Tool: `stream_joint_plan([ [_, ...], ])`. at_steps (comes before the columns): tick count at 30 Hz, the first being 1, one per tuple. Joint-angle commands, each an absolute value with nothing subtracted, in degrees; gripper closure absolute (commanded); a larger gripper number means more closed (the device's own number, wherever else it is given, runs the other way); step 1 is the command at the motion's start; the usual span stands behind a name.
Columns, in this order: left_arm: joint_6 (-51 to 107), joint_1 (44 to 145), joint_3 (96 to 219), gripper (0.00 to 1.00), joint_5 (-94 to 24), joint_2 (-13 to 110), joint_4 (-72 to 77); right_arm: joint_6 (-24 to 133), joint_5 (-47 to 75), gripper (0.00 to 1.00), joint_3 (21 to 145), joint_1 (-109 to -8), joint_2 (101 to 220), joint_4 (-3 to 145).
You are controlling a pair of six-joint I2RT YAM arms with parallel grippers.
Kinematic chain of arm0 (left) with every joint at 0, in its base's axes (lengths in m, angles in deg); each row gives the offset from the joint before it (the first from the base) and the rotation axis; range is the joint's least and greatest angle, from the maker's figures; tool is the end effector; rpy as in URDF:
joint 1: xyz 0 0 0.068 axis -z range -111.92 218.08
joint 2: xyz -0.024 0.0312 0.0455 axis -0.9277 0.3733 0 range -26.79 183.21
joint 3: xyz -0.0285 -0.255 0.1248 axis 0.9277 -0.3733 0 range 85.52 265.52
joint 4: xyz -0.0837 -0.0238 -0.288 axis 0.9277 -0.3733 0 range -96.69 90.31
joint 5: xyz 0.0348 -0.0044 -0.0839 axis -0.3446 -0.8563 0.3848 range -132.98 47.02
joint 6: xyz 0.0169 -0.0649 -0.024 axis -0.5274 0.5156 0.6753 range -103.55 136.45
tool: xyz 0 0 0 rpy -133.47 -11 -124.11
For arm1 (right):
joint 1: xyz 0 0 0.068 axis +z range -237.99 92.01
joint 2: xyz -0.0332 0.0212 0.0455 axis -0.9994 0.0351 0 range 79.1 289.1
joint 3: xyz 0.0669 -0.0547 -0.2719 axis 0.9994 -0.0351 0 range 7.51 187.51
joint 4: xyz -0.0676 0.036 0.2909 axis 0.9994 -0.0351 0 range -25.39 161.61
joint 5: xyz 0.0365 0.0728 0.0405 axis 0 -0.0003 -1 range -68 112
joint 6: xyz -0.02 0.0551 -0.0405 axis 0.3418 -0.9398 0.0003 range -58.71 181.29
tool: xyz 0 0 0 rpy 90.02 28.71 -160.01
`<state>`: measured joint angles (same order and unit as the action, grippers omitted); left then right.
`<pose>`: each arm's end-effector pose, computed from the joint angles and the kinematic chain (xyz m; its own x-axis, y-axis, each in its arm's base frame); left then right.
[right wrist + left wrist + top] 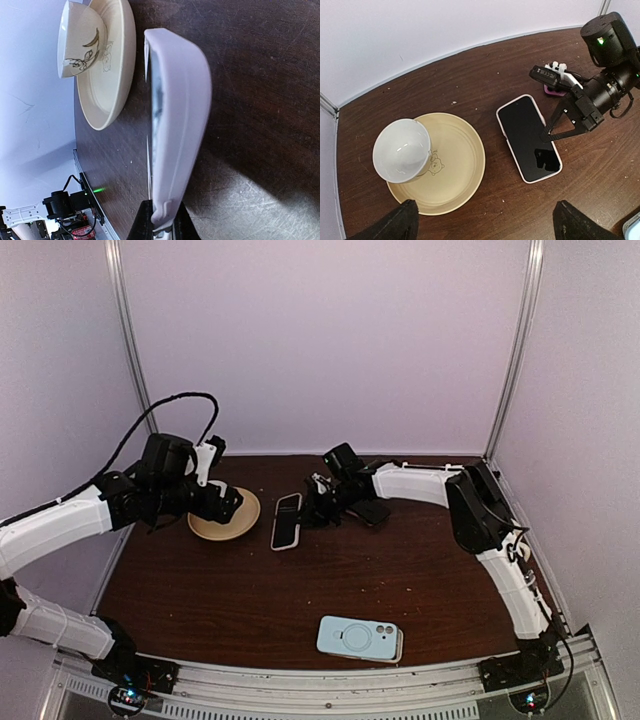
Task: Put the phone into the phone case
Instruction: Place the phone with the phone case at the center of the board.
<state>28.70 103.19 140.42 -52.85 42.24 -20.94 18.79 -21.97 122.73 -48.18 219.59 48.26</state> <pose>0.2683 -0.1763 0.2840 -0.5589 0.1376 -0.8177 0.3415 0.9368 -0.0758 0.4312 0.4124 0.1344 -0.9744 -0.1792 -0.1356 -0.2104 0.5156 0.8306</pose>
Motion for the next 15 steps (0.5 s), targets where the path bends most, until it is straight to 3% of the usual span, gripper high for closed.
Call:
stream_joint_plan([
  [1, 28.2, 102.4, 140.7, 0.03, -50.7, 42.6, -19.8, 19.6, -24.7, 1.00, 127.9, -48.7, 222.4, 45.7],
  [7, 28.5, 102.0, 141.1, 0.02, -49.9, 42.8, -20.3, 23.3, -19.0, 0.93, 132.5, -49.2, 226.4, 39.2],
  [15, 28.8, 101.3, 141.2, 0.02, -49.2, 42.8, -20.3, 22.4, -15.3, 0.73, 130.4, -49.1, 226.0, 39.3],
])
